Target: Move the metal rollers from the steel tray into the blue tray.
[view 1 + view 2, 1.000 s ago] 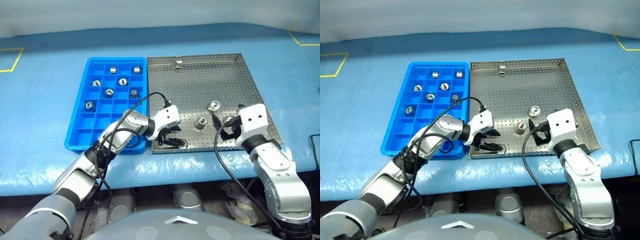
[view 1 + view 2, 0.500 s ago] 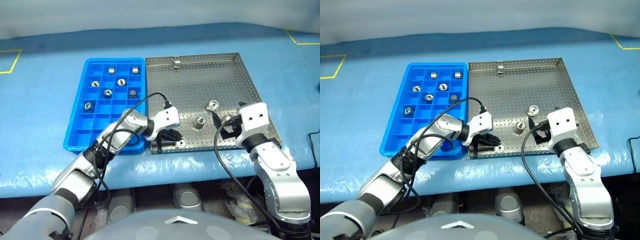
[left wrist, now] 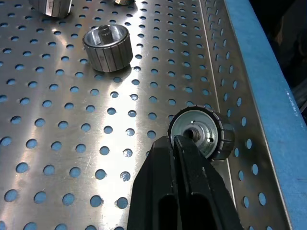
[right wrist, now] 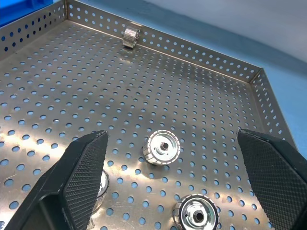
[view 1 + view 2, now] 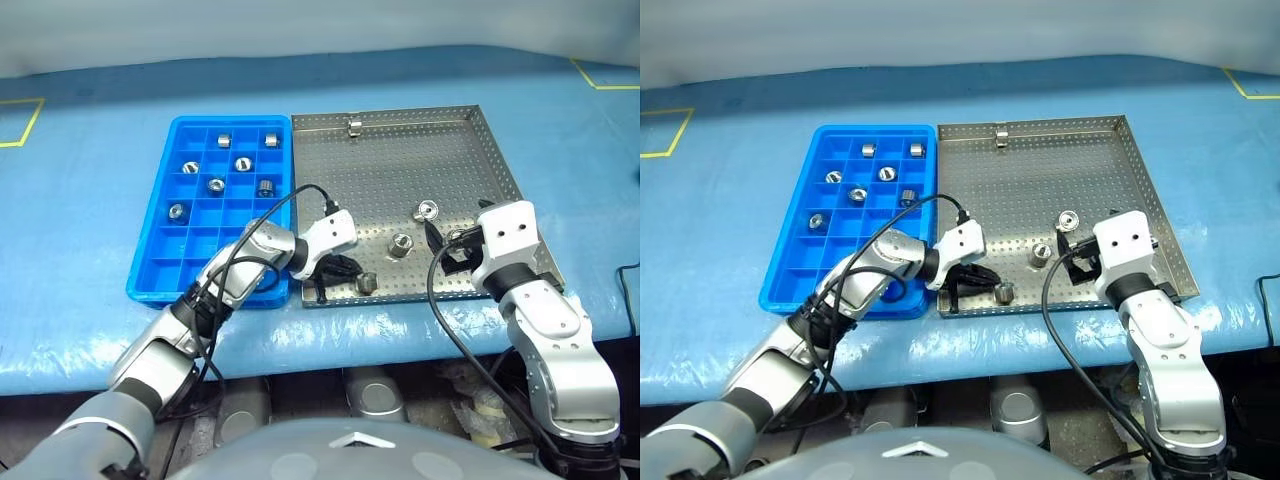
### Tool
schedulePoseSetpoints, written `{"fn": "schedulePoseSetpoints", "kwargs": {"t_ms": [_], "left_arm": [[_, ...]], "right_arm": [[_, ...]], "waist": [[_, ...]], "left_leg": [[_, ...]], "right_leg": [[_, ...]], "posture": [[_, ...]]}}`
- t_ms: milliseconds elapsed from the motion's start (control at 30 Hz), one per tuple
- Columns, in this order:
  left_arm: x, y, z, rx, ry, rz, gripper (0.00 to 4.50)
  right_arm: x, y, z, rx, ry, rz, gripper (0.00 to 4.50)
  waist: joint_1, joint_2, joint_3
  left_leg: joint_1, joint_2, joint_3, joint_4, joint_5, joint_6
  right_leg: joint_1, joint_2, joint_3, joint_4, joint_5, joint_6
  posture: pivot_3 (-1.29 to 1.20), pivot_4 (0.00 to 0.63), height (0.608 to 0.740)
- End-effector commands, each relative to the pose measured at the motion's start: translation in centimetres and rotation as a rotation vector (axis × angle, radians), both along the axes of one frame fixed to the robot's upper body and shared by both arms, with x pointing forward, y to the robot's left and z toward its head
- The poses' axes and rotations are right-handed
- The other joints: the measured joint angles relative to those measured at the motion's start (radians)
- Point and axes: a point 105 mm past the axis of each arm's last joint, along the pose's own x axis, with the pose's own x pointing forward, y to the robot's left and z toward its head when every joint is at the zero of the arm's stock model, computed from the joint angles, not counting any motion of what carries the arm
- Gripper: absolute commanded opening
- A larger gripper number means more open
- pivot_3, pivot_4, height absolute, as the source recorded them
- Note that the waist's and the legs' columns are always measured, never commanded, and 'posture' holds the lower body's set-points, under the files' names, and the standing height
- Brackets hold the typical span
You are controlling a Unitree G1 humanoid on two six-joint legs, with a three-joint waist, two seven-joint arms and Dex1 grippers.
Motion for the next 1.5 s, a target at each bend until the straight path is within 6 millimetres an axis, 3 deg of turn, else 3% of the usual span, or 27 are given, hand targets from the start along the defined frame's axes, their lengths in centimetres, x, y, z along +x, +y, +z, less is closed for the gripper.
{"fn": "schedulePoseSetpoints", "kwargs": {"t_ms": [33,133,367,467,633,800,933,1200,1500], "left_arm": [[1.1,0.1,2.3,-0.088,-0.031,0.049,0.04],[1.2,0.3,3.0,-0.112,-0.043,0.05,0.04],[-0.7,0.0,3.5,-0.15,-0.02,-0.068,0.04],[-1.0,-0.4,3.1,-0.144,-0.023,-0.085,0.59],[0.5,-0.9,1.5,-0.062,-0.083,0.002,2.15],[1.6,-1.5,0.3,-0.019,-0.157,0.041,2.15],[1.4,-2.3,-0.5,-0.041,-0.126,0.036,2.15],[1.9,-2.7,0.0,-0.085,-0.153,0.08,2.15],[2.6,-1.6,0.3,-0.068,-0.173,0.101,2.15]], "right_arm": [[0.0,0.1,1.0,-0.007,-0.051,0.004,4.5],[0.1,0.1,1.0,-0.009,-0.05,0.006,4.5],[0.3,0.2,0.9,-0.009,-0.051,0.014,4.5],[0.3,0.2,0.9,-0.01,-0.049,0.018,4.5],[0.3,0.2,0.8,-0.01,-0.051,0.017,4.5],[0.2,0.2,0.7,-0.011,-0.049,0.015,4.5],[0.1,0.1,0.7,-0.01,-0.051,0.01,4.5],[0.1,0.0,0.4,-0.013,-0.047,0.003,4.5],[0.2,0.0,0.5,-0.013,-0.049,0.005,4.5]], "waist": [[0.0,0.0,0.0],[0.0,0.0,0.0],[0.003,0.0,0.0],[0.003,0.0,0.0],[0.007,0.0,0.0],[0.007,0.0,0.0],[0.007,0.0,0.0],[0.002,0.0,0.0],[0.0,0.0,0.0]], "left_leg": [[0.0,0.0,0.0,0.0,0.0,0.0],[0.0,0.0,0.0,0.0,0.0,0.0],[0.0,0.0,0.0,0.0,0.0,0.0],[0.0,0.0,0.0,0.0,0.0,0.0],[0.0,0.0,0.0,0.0,0.0,0.0],[0.0,0.0,0.0,0.0,0.0,0.0],[0.0,0.0,0.0,0.0,0.0,0.0],[0.0,0.0,0.0,0.0,0.0,0.0],[0.0,0.0,0.0,0.0,0.0,0.0]], "right_leg": [[0.0,0.0,0.0,0.0,0.0,0.0],[0.0,0.0,0.0,0.0,0.0,0.0],[0.0,0.0,0.0,0.0,0.0,0.0],[0.0,0.0,0.0,0.0,0.0,0.0],[0.0,0.0,0.0,0.0,0.0,0.0],[0.0,0.0,0.0,0.0,0.0,0.001],[0.0,0.0,0.0,-0.001,0.0,0.001],[0.0,0.0,0.0,-0.001,0.0,0.001],[0.0,0.0,0.0,-0.001,0.001,0.001]], "posture": [[-0.26,0.15,0.74],[-0.25,0.15,0.74],[-0.25,0.15,0.74],[-0.25,0.15,0.74],[-0.26,0.15,0.74],[-0.27,0.15,0.74],[-0.27,0.15,0.74],[-0.27,0.15,0.74],[-0.26,0.15,0.74]]}}
